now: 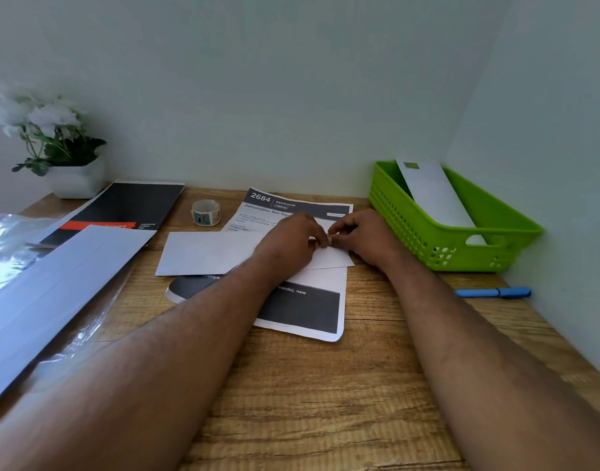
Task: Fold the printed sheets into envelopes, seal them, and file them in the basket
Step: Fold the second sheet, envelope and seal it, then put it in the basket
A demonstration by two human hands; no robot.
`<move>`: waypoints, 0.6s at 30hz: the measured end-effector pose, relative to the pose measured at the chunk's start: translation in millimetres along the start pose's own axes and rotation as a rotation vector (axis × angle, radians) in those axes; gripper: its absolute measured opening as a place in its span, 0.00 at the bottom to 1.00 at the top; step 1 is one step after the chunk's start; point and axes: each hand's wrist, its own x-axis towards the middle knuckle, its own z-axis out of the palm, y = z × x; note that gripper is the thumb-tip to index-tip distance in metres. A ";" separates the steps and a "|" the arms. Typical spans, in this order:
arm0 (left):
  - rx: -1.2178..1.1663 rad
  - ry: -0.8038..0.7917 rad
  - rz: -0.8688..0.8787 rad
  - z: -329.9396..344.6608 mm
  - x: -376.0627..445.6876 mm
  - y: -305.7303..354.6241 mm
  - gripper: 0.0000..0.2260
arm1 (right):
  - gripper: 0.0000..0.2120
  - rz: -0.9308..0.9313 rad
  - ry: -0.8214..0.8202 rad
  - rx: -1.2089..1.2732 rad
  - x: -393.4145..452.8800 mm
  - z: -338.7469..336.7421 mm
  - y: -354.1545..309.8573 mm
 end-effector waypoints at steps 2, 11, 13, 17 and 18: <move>-0.010 -0.002 -0.023 0.3 -0.6 0.8 0.09 | 0.13 0.007 -0.033 0.032 -1.1 -3.3 -0.5; -0.048 -0.025 -0.121 -0.6 -3.7 1.5 0.19 | 0.16 -0.050 -0.013 -0.068 -3.3 -1.4 -7.9; -0.064 -0.019 -0.123 -0.5 -3.4 0.6 0.19 | 0.17 -0.063 -0.048 -0.022 -5.0 -3.5 -8.2; -0.088 -0.016 -0.134 -1.8 -3.9 -0.5 0.19 | 0.04 -0.040 0.054 -0.016 -1.6 -2.2 -3.4; -0.095 -0.019 -0.141 -2.3 -4.2 -0.5 0.19 | 0.04 -0.044 0.036 -0.068 -0.7 -1.3 -5.2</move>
